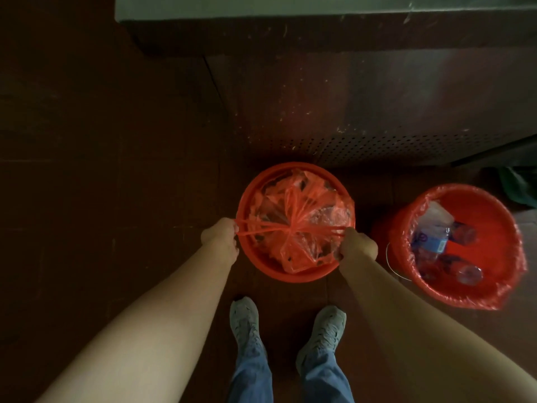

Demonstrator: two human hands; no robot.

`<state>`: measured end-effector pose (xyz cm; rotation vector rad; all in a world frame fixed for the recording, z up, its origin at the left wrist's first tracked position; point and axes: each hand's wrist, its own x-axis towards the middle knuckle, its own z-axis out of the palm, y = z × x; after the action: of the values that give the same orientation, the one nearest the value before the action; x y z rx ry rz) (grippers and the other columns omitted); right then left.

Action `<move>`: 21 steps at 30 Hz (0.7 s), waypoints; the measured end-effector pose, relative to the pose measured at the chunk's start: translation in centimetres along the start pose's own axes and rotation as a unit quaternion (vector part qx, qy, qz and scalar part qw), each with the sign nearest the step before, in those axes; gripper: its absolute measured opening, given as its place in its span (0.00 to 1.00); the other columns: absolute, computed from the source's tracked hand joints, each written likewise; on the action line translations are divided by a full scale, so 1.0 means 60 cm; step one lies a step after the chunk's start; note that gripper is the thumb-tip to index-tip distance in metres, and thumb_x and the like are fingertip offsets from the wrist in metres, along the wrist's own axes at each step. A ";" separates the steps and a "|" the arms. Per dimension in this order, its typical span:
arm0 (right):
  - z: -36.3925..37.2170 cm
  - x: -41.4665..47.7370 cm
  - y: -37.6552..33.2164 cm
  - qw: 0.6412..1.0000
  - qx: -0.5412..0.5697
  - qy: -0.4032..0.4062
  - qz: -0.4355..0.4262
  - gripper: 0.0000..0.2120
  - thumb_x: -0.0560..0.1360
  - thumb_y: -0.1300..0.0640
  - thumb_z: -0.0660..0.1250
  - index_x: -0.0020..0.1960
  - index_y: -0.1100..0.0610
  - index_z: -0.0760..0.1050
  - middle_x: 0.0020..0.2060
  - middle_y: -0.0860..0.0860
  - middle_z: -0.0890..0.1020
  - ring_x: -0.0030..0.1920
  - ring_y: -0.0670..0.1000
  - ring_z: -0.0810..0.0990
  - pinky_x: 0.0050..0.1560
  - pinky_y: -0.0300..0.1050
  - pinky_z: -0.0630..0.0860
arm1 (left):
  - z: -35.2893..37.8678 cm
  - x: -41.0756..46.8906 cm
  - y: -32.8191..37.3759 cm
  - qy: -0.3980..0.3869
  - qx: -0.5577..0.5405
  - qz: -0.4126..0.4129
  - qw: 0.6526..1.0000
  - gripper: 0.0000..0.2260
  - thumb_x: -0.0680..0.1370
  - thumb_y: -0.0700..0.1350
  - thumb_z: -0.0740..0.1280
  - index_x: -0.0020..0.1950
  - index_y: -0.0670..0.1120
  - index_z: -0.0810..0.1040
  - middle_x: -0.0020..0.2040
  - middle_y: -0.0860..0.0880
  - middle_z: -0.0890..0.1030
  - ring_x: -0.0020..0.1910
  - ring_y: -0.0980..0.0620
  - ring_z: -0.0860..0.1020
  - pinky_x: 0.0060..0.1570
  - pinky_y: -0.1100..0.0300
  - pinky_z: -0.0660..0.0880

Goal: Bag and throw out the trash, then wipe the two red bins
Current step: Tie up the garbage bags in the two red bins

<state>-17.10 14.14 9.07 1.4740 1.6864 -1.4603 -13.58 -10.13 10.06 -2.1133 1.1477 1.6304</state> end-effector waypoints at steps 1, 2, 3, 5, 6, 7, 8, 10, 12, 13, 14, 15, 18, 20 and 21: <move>-0.001 0.002 0.000 1.000 0.003 0.021 -0.005 0.05 0.80 0.59 0.63 0.51 0.59 0.76 0.35 0.50 0.78 0.29 0.47 0.77 0.19 0.35 0.71 | -0.002 -0.004 -0.001 -0.017 0.028 0.017 0.999 0.08 0.75 0.40 0.66 0.36 0.46 0.78 0.32 0.51 0.76 0.31 0.53 0.71 0.49 0.52 0.76; -0.001 0.001 -0.003 0.999 0.019 0.037 -0.010 0.06 0.79 0.58 0.64 0.48 0.59 0.78 0.35 0.50 0.81 0.26 0.45 0.79 0.20 0.35 0.71 | -0.002 -0.001 -0.002 -0.036 0.054 0.026 0.998 0.08 0.76 0.43 0.68 0.37 0.47 0.79 0.32 0.52 0.76 0.32 0.53 0.72 0.45 0.53 0.76; -0.001 -0.001 -0.007 0.999 0.040 0.033 -0.017 0.06 0.77 0.57 0.65 0.46 0.56 0.80 0.35 0.51 0.83 0.25 0.44 0.80 0.21 0.35 0.72 | -0.002 -0.005 -0.001 -0.063 0.075 0.035 0.995 0.07 0.77 0.45 0.68 0.39 0.47 0.79 0.33 0.52 0.77 0.34 0.53 0.74 0.42 0.54 0.76; 0.001 -0.012 -0.022 0.996 0.086 -0.021 -0.024 0.04 0.75 0.56 0.69 0.46 0.53 0.82 0.37 0.50 0.87 0.29 0.45 0.84 0.25 0.36 0.75 | -0.001 -0.009 0.005 -0.101 0.106 0.079 0.986 0.06 0.79 0.46 0.68 0.44 0.46 0.81 0.35 0.51 0.80 0.38 0.51 0.78 0.47 0.53 0.78; 0.004 -0.021 -0.031 0.992 0.112 -0.056 -0.023 0.04 0.74 0.56 0.71 0.48 0.53 0.83 0.37 0.49 0.87 0.32 0.46 0.86 0.27 0.37 0.77 | 0.000 -0.009 0.007 -0.123 0.127 0.113 0.978 0.06 0.79 0.46 0.68 0.46 0.47 0.81 0.36 0.51 0.81 0.39 0.51 0.80 0.51 0.52 0.78; 0.007 -0.026 -0.038 0.988 0.126 -0.090 -0.022 0.06 0.73 0.57 0.73 0.50 0.55 0.82 0.37 0.49 0.87 0.35 0.47 0.87 0.29 0.38 0.79 | 0.001 -0.013 0.011 -0.149 0.150 0.142 0.967 0.06 0.80 0.46 0.67 0.45 0.47 0.81 0.36 0.50 0.82 0.41 0.50 0.81 0.55 0.51 0.78; 0.010 -0.033 -0.045 0.984 0.131 -0.122 -0.021 0.08 0.73 0.59 0.74 0.52 0.57 0.82 0.37 0.49 0.87 0.37 0.47 0.87 0.31 0.38 0.80 | -0.001 -0.020 0.015 -0.178 0.159 0.170 0.956 0.06 0.80 0.45 0.66 0.44 0.47 0.81 0.37 0.50 0.83 0.44 0.50 0.82 0.57 0.51 0.77; 0.016 -0.043 -0.053 0.977 0.125 -0.174 -0.024 0.08 0.73 0.61 0.72 0.52 0.60 0.82 0.40 0.52 0.88 0.39 0.48 0.87 0.33 0.38 0.80 | -0.006 -0.043 0.026 -0.234 0.146 0.203 0.940 0.08 0.80 0.43 0.66 0.42 0.45 0.80 0.42 0.46 0.84 0.48 0.48 0.83 0.61 0.52 0.75; 0.024 -0.052 -0.058 0.970 0.126 -0.207 -0.029 0.05 0.75 0.62 0.70 0.50 0.61 0.82 0.42 0.54 0.88 0.41 0.49 0.87 0.37 0.39 0.81 | -0.007 -0.066 0.037 -0.288 0.112 0.200 0.930 0.09 0.79 0.40 0.65 0.40 0.42 0.77 0.43 0.42 0.83 0.49 0.46 0.83 0.61 0.53 0.75; 0.028 -0.054 -0.059 0.967 0.123 -0.222 -0.033 0.04 0.76 0.62 0.69 0.49 0.61 0.82 0.42 0.55 0.87 0.42 0.50 0.87 0.41 0.41 0.81 | -0.007 -0.079 0.042 -0.312 0.095 0.192 0.925 0.09 0.79 0.40 0.65 0.39 0.42 0.76 0.41 0.42 0.83 0.48 0.46 0.83 0.60 0.54 0.75; 0.031 -0.057 -0.060 0.964 0.118 -0.236 -0.038 0.04 0.76 0.62 0.69 0.49 0.60 0.82 0.42 0.54 0.87 0.44 0.50 0.86 0.44 0.43 0.81 | -0.007 -0.091 0.046 -0.329 0.090 0.189 0.921 0.09 0.78 0.39 0.64 0.37 0.42 0.75 0.39 0.43 0.81 0.46 0.47 0.82 0.59 0.54 0.75; 0.036 -0.060 -0.060 0.962 0.108 -0.249 -0.041 0.04 0.76 0.62 0.69 0.49 0.60 0.82 0.42 0.54 0.87 0.45 0.51 0.86 0.48 0.45 0.80 | -0.007 -0.099 0.048 -0.336 0.096 0.191 0.917 0.09 0.77 0.38 0.62 0.37 0.42 0.74 0.37 0.44 0.80 0.44 0.47 0.81 0.57 0.54 0.75; 0.042 -0.068 -0.063 0.951 0.094 -0.291 -0.049 0.05 0.75 0.60 0.69 0.43 0.57 0.84 0.43 0.55 0.86 0.47 0.51 0.85 0.52 0.46 0.79 | -0.010 -0.116 0.051 -0.353 0.096 0.188 0.911 0.11 0.77 0.37 0.58 0.36 0.40 0.75 0.39 0.42 0.80 0.41 0.46 0.78 0.54 0.52 0.75; 0.044 -0.073 -0.067 0.944 0.078 -0.313 -0.073 0.06 0.73 0.57 0.69 0.39 0.55 0.83 0.42 0.55 0.84 0.45 0.52 0.85 0.49 0.45 0.79 | -0.009 -0.120 0.051 -0.355 0.083 0.172 0.915 0.12 0.76 0.34 0.57 0.38 0.38 0.78 0.42 0.41 0.81 0.39 0.46 0.78 0.53 0.50 0.76; 0.045 -0.076 -0.070 0.941 0.067 -0.319 -0.086 0.06 0.72 0.56 0.70 0.39 0.54 0.84 0.42 0.54 0.84 0.43 0.51 0.84 0.46 0.44 0.79 | -0.009 -0.121 0.052 -0.355 0.092 0.168 0.915 0.13 0.75 0.32 0.57 0.39 0.37 0.80 0.42 0.41 0.81 0.37 0.48 0.79 0.53 0.50 0.77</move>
<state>-20.22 10.42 13.80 0.7781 1.3427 -1.9130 -15.87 -9.37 17.59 -1.0688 1.3539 2.0739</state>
